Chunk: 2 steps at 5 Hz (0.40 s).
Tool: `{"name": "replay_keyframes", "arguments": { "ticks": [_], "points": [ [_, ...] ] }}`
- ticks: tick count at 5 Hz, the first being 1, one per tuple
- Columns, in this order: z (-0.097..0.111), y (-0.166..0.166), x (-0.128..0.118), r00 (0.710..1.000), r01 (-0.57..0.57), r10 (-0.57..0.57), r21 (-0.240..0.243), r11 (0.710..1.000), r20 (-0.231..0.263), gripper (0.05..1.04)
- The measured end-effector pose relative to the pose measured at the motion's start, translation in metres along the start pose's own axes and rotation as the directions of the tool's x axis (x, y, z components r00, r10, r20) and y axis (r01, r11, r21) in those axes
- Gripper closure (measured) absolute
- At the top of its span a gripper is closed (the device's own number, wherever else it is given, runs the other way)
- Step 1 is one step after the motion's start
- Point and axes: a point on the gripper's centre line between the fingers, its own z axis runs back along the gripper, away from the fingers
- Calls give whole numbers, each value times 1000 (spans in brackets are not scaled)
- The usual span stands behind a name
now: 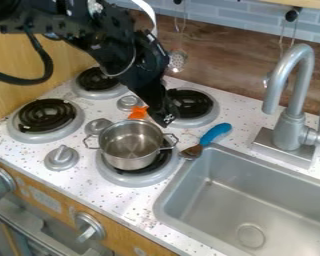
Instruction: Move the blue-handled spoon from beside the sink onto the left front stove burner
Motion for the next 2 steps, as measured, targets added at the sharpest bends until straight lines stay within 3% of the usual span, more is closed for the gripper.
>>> {"name": "replay_keyframes", "arguments": {
  "ticks": [1, 2],
  "points": [
    [-5, -3, -4, 1000, -3, 3, -14, 1000, -19, 78],
    [-23, -1, 0, 997, -28, 25, -36, 999, -68, 78]
  ]
}}
